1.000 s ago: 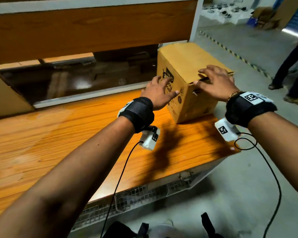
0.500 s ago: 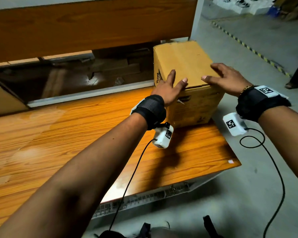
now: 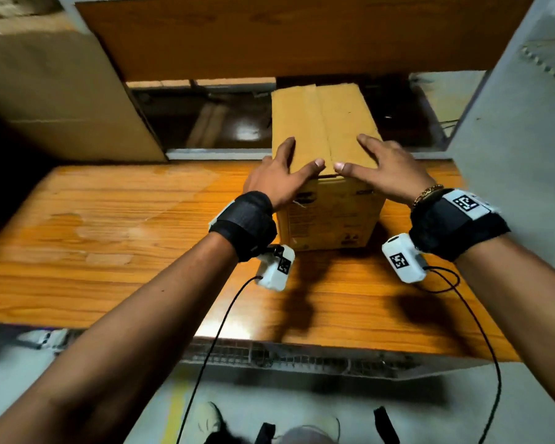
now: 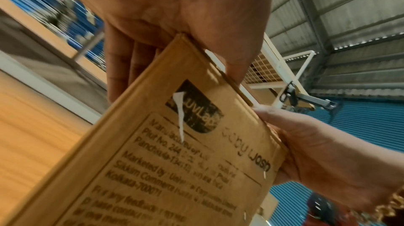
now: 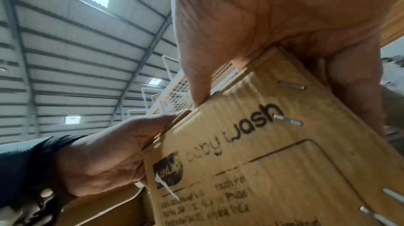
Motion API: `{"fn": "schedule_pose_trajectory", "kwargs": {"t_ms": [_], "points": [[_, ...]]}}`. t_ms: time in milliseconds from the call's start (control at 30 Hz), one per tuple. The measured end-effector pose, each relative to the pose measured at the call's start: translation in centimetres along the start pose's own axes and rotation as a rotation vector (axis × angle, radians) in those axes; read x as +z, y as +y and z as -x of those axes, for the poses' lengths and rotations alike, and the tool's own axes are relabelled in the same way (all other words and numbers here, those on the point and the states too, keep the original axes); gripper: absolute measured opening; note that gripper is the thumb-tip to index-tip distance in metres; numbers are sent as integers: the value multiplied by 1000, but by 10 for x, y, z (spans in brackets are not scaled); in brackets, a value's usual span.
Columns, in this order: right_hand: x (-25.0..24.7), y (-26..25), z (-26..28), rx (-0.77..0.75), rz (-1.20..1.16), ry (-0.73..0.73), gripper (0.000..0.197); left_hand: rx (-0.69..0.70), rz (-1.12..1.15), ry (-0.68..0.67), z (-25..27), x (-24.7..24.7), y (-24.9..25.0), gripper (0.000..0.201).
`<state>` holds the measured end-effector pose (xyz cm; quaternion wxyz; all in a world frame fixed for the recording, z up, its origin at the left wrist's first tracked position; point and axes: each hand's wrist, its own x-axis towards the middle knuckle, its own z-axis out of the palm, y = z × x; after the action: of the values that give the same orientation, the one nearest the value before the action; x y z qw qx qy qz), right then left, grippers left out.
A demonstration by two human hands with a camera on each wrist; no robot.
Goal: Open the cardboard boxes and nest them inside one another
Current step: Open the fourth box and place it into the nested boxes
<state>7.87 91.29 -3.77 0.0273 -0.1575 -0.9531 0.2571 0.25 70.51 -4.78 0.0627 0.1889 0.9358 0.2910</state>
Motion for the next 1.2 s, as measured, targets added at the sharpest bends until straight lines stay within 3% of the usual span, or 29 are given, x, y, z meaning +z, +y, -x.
{"fn": "schedule_pose_trajectory", "kwargs": {"t_ms": [267,433,633,900,1200], "points": [[101,-177,3,-166,4,-125,98,-185,61,117,58,-113,-162,97],[159,-273,13,-243,8,-167,101,-273,45,99,102,-174,-246,117],[204,-374,26,-248,159,-116,102,-249,-6,104,132,-232,-334,127],[207,-367,34,-128,143,-124,108,-180,-81,33,123,-232,-331,115],[198,-363,41,-117,164,-190,121,-174,-106,32,123,-235,-327,102]]}}
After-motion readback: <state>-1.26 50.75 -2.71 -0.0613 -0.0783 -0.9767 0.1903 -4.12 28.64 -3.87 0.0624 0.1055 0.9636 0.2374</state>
